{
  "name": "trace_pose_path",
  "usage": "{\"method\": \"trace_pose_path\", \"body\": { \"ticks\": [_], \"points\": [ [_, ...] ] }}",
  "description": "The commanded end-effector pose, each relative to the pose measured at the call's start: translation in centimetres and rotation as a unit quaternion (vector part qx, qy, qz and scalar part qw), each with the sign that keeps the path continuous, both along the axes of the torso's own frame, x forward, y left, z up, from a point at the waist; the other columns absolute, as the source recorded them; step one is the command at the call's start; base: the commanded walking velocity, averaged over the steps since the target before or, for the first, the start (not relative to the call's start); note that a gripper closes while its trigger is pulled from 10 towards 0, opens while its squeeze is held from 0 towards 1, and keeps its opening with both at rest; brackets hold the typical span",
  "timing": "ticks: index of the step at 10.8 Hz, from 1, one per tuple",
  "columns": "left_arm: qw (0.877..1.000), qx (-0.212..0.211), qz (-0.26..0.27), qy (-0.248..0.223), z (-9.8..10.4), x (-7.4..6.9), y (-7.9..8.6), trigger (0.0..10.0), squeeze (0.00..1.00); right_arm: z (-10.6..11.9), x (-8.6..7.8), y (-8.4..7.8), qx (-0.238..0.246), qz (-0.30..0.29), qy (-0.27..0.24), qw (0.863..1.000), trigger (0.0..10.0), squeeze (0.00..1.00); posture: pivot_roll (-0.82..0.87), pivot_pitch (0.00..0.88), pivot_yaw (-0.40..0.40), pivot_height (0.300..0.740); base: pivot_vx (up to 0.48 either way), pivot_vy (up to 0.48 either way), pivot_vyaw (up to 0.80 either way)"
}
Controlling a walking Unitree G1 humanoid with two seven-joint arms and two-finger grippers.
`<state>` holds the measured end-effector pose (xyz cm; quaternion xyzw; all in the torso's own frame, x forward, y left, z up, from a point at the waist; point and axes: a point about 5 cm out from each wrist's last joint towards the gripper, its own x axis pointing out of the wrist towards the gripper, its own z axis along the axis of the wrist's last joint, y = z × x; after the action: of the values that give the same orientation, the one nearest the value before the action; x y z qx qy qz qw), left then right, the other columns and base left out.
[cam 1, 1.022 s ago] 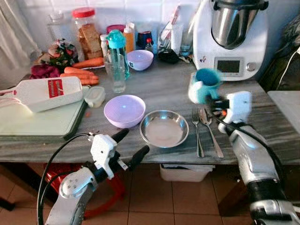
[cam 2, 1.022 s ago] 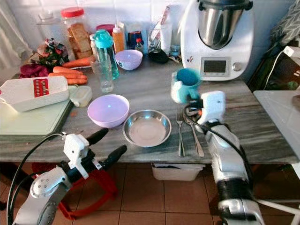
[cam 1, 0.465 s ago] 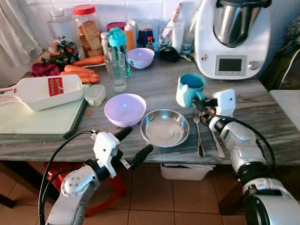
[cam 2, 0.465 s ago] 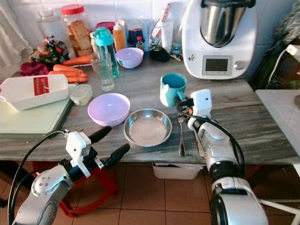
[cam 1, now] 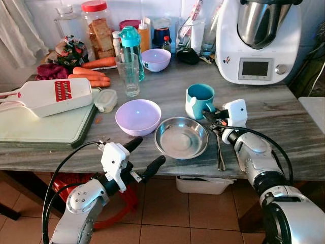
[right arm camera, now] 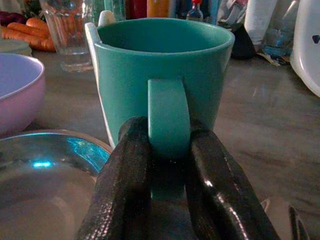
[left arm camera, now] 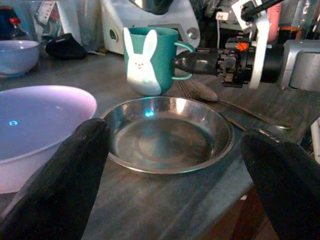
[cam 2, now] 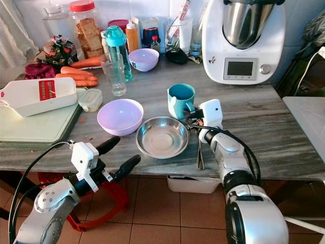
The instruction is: Setting the table
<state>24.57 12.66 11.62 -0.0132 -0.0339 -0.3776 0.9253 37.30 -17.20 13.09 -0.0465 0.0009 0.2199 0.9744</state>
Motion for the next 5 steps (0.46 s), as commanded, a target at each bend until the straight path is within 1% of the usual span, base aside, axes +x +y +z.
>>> {"method": "trace_pose_path", "body": {
  "ticks": [1,2,5],
  "points": [
    [1.0,0.003,0.008,-0.004,0.27,-0.01,0.36,10.0,0.0,0.67,0.33,0.65,-0.002,0.012,-0.013,1.0,10.0,0.0,0.08,0.046,0.04,0.74,0.0,0.0,0.0],
    [1.0,0.004,0.009,-0.004,0.24,-0.05,0.39,10.0,0.0,0.44,0.28,0.77,-0.004,0.014,-0.009,1.0,10.0,0.0,0.08,0.046,0.04,0.74,0.0,0.0,0.0],
    [1.0,0.004,0.011,-0.005,0.27,-0.21,0.26,10.0,0.0,-0.18,0.15,0.48,-0.011,0.003,0.002,1.0,10.0,0.0,0.09,0.042,0.039,0.74,0.0,0.0,0.0]
  ]
}}
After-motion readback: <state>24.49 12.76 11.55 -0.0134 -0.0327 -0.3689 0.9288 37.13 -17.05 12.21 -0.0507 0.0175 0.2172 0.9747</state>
